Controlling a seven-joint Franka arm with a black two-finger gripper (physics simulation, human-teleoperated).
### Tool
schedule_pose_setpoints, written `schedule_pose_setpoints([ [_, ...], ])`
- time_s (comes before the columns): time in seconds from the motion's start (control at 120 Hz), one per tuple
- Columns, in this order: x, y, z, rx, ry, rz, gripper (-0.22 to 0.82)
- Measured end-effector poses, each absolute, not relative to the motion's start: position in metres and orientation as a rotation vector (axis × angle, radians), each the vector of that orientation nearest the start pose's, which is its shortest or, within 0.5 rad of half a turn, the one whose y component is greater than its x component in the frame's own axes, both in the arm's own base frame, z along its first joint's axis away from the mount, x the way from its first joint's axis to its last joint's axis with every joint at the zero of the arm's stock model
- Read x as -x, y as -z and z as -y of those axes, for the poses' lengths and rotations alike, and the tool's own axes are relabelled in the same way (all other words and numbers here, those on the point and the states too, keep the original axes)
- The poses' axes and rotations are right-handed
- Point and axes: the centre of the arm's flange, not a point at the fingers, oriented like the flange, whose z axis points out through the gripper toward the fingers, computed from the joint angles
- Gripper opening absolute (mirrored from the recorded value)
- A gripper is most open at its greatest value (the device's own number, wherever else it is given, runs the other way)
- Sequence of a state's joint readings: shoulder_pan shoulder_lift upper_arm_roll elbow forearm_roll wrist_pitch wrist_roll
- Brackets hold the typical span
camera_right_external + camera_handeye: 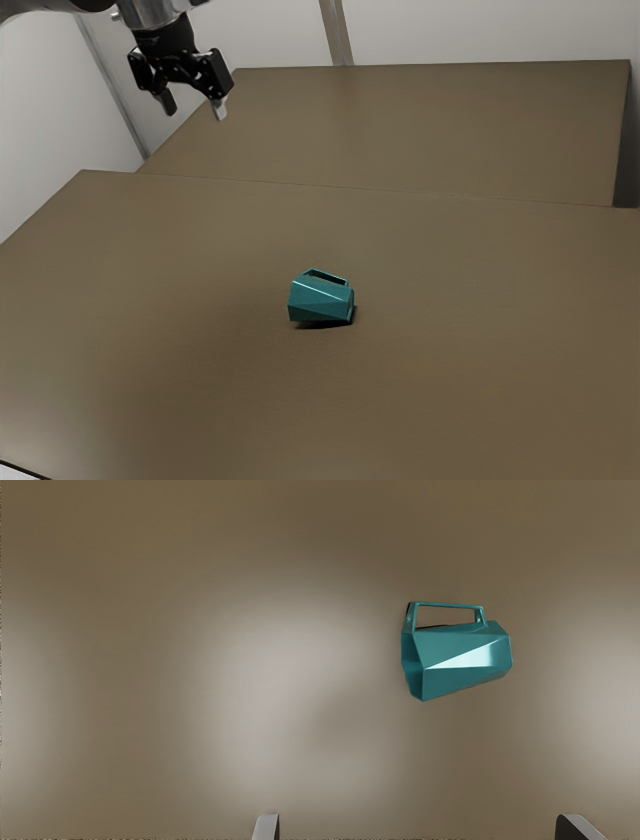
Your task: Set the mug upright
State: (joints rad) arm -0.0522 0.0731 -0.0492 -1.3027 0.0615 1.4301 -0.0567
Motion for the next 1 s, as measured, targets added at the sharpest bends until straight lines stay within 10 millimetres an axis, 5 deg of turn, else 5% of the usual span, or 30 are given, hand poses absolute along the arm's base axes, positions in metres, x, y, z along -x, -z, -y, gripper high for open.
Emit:
schedule_pose_setpoints([
  [0.133,-0.563,-0.687,0.045,3.099,0.074,-0.046,0.6],
  [0.25,-0.576,-0.655,0.046,3.148,0.005,-0.036,0.6],
  [0.442,-0.607,-0.526,-0.019,3.429,-0.234,0.23,0.6],
  [0.625,-0.591,-0.414,-0.052,3.721,-0.369,0.48,0.6],
  [0.867,-0.545,-0.356,-0.064,3.898,-0.398,0.397,0.6],
  [1.0,-0.547,-0.334,-0.068,3.963,-0.266,0.354,0.6],
])
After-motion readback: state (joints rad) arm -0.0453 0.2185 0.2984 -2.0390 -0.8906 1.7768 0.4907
